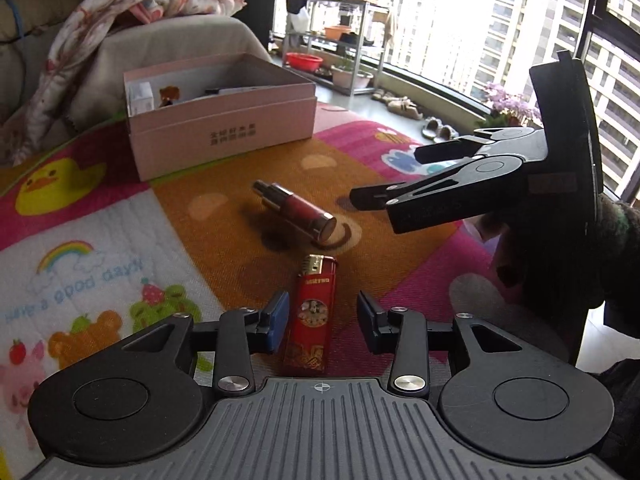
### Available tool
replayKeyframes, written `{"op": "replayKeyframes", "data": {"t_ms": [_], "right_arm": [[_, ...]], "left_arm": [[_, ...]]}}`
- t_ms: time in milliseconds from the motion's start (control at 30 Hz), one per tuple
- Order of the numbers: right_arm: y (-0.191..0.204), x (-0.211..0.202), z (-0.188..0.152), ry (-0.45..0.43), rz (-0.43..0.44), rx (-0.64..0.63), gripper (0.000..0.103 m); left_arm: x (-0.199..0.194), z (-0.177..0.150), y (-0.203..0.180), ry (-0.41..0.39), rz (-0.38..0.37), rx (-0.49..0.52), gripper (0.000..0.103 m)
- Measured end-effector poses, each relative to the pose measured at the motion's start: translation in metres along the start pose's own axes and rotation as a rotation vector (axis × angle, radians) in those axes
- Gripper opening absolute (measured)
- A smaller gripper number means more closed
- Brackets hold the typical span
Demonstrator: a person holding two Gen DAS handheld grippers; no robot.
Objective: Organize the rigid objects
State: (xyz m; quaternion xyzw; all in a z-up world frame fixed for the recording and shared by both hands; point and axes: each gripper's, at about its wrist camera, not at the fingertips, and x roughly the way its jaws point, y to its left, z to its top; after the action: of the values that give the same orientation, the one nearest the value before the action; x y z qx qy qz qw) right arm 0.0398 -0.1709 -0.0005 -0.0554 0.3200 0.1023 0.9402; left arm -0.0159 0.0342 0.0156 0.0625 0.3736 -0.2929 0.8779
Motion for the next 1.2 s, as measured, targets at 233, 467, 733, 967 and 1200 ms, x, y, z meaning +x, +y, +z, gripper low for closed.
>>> {"op": "replayKeyframes", "data": {"t_ms": [233,467,733,967,1200], "right_arm": [[0.001,0.002,0.000,0.009,0.009,0.000,0.100],[0.009,0.000,0.003,0.002,0.034,-0.034,0.100],[0.043,-0.006,0.013,0.008,0.223,-0.124,0.070],[0.061,0.007,0.023,0.023,0.239,-0.142,0.054],[0.061,0.017,0.025,0.048,0.201,-0.151,0.044]], "left_arm": [[-0.001,0.001,0.019,-0.040,0.113,-0.062,0.025],[0.000,0.012,0.059,-0.147,0.211,-0.264,0.020],[0.012,0.007,0.061,-0.125,0.225,-0.288,0.018],[0.011,0.003,0.061,-0.137,0.223,-0.292,0.018],[0.011,0.003,0.062,-0.140,0.217,-0.303,0.019]]}}
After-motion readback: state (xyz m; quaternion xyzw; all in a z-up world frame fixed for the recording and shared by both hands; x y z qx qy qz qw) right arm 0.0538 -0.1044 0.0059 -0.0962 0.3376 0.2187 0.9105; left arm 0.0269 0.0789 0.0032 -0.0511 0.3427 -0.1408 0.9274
